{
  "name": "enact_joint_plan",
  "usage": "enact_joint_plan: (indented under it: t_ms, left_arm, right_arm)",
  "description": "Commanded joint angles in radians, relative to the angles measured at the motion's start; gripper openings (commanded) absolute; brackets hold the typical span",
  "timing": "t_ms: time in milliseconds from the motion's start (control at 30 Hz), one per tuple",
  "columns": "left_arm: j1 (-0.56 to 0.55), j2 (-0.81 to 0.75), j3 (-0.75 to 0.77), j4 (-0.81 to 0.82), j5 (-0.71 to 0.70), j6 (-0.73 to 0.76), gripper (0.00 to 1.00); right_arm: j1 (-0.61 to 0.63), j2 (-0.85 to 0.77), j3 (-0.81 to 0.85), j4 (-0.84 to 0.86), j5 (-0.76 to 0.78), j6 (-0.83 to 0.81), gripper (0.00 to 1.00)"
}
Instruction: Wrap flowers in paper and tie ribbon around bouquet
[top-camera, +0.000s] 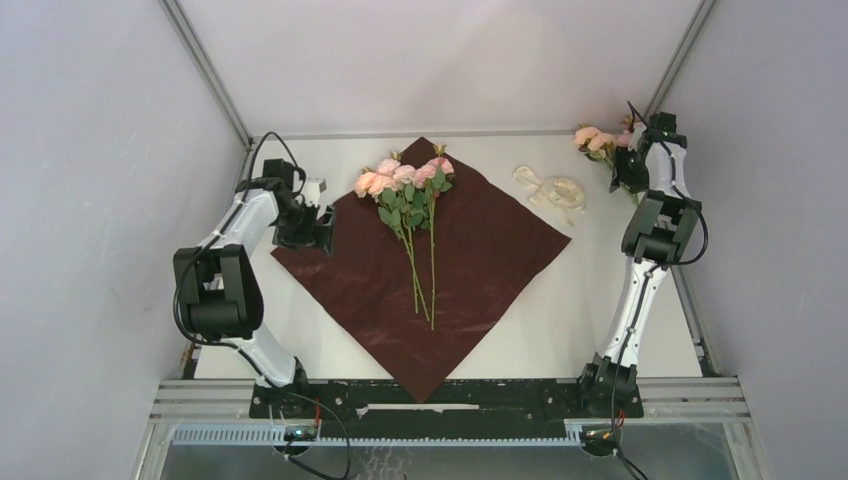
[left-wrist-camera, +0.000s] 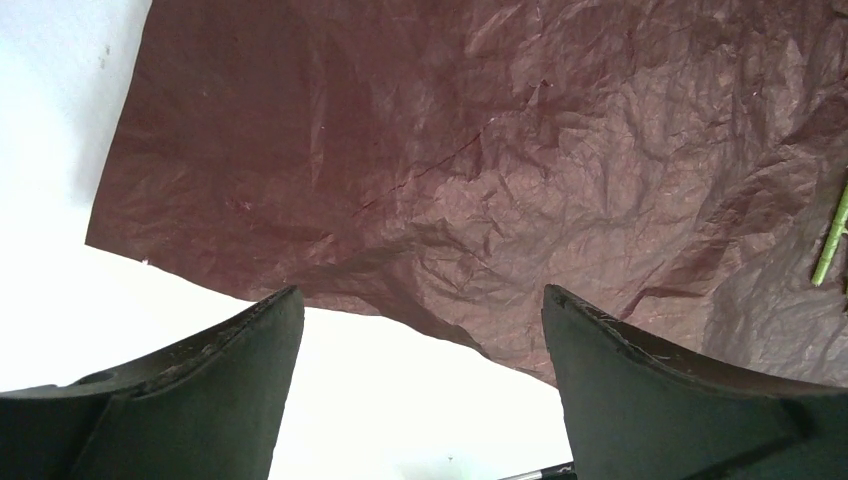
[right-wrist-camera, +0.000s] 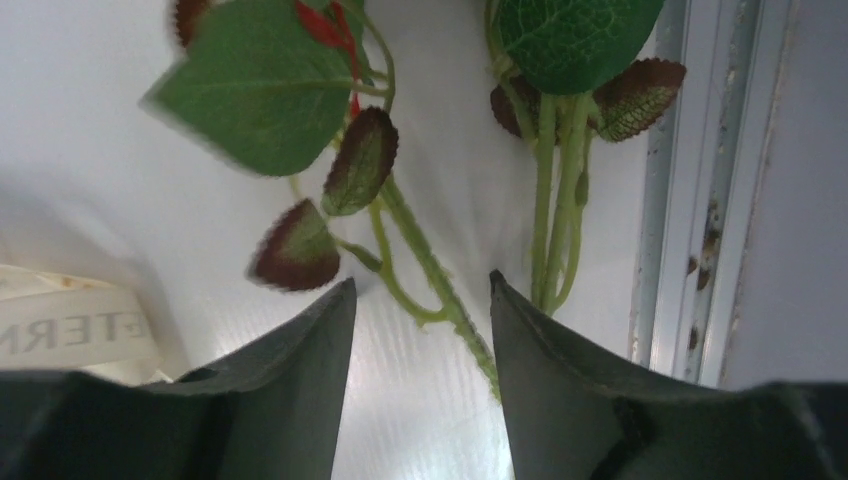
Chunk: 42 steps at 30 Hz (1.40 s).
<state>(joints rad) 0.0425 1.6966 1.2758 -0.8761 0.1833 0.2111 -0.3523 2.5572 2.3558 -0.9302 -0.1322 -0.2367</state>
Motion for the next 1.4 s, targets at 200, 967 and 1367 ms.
enact_joint_plan:
  t_ms: [200,967,1367]
  left_arm:
    - [-0.016,0.005,0.059,0.001,-0.017,0.025,0.93]
    - [-0.016,-0.095,0.04,0.012,0.046,0.02,0.93]
    - [-0.016,-0.147,0.014,0.024,0.065,0.027,0.93]
  right_arm:
    - [0.024,0.034,0.034,-0.057,-0.026,-0.048,0.14]
    - [0.58,-0.855,-0.669,0.568,-0.047,0.604,0.0]
    - [1.018,-0.416,-0.512,0.697,0.012,0.856,0.0]
